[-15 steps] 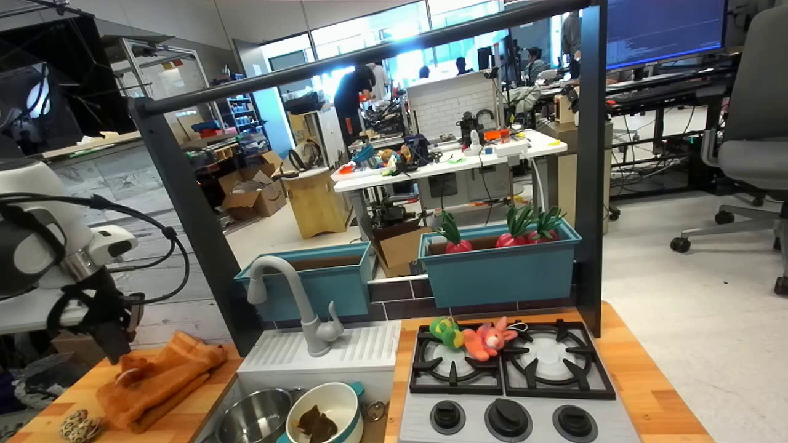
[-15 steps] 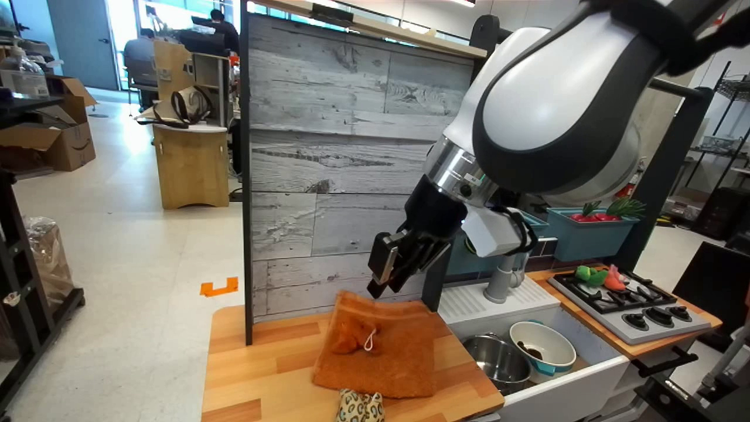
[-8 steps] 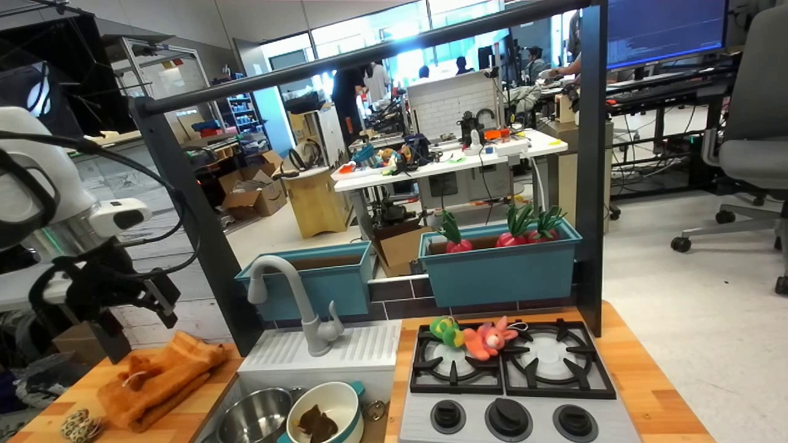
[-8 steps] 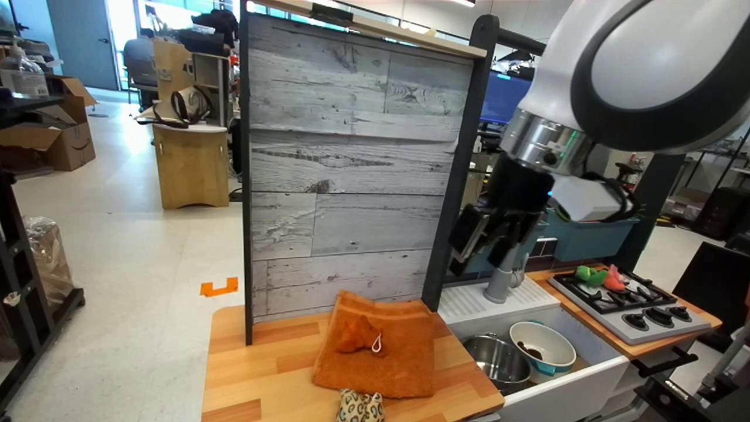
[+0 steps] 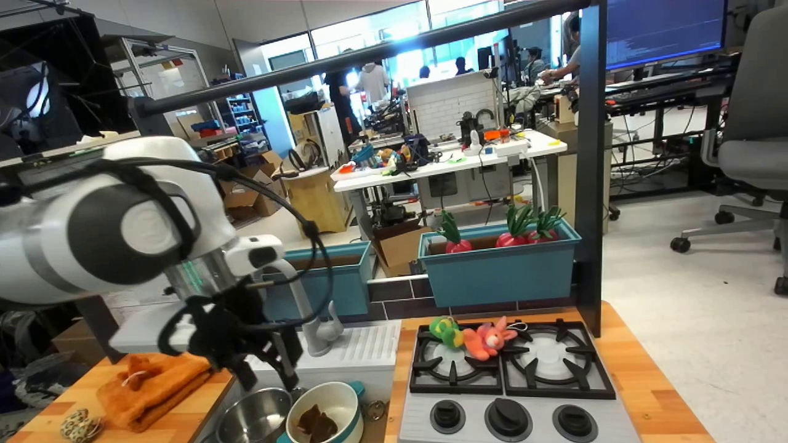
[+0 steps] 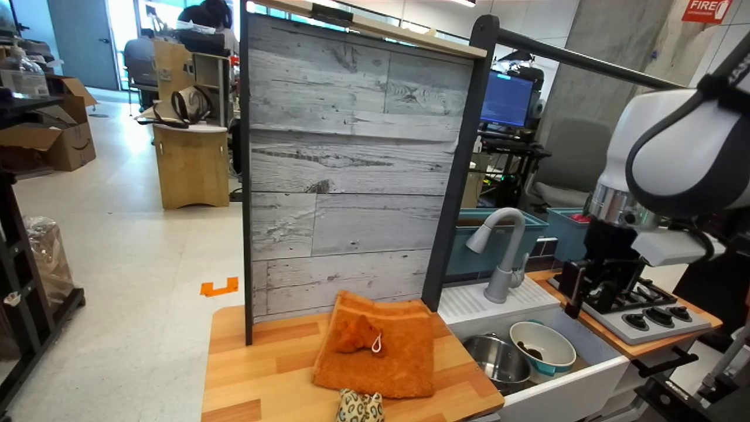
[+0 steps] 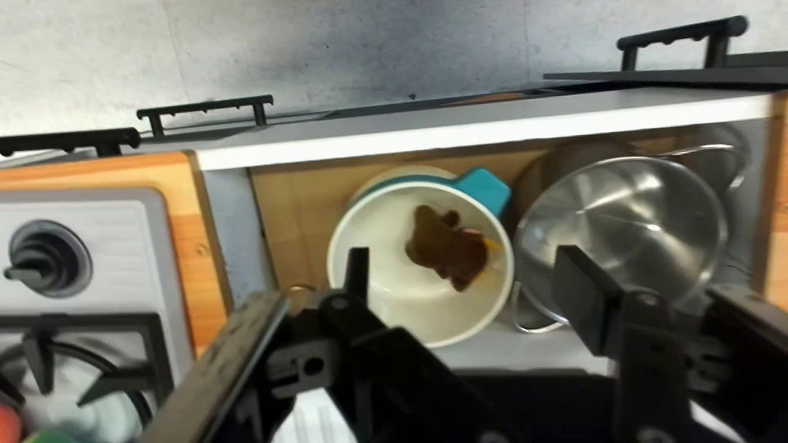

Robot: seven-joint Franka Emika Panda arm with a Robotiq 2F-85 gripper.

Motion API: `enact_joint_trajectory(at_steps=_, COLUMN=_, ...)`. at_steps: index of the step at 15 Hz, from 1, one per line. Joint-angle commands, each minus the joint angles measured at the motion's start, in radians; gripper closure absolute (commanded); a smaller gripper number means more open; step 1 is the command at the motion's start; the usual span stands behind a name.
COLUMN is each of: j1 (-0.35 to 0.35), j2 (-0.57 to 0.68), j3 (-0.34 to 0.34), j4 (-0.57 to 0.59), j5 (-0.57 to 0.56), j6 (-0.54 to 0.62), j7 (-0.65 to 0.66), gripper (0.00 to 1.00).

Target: Wipe the counter with the cloth, then pick the objects in the bowls in the sink and put them on the counter and the stove

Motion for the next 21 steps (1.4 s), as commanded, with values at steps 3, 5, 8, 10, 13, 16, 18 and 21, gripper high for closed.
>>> enact_joint_trajectory(at_steps=3, j1=-0.151, j2=0.211, j3=0.048, j4=0.191, j5=0.021, j6=0.018, j7=-0.050, gripper=0.70)
enact_joint_trajectory(at_steps=5, j1=-0.173, j2=0.251, j3=0.070, j4=0.237, j5=0.023, j6=0.019, j7=-0.061, gripper=0.70)
enact_joint_trajectory(at_steps=8, j1=-0.184, j2=0.293, j3=0.096, j4=0.297, j5=0.022, j6=0.035, j7=-0.071, gripper=0.42)
enact_joint_trajectory(at_steps=10, j1=-0.185, j2=0.318, j3=0.110, j4=0.333, j5=0.023, j6=0.040, j7=-0.075, gripper=0.28)
enact_joint_trajectory(at_steps=13, j1=-0.186, j2=0.358, j3=0.132, j4=0.374, j5=0.033, j6=0.044, j7=-0.081, gripper=0.07)
enact_joint_trajectory(at_steps=16, j1=-0.180, j2=0.406, j3=0.141, j4=0.400, j5=0.032, j6=0.042, j7=-0.087, gripper=0.21)
enact_joint_trajectory(at_steps=18, j1=-0.177, j2=0.437, j3=0.144, j4=0.415, j5=0.028, j6=0.042, j7=-0.092, gripper=0.29)
enact_joint_trajectory(at_steps=21, j1=-0.172, j2=0.471, j3=0.145, j4=0.439, j5=0.024, j6=0.043, j7=-0.100, gripper=0.53)
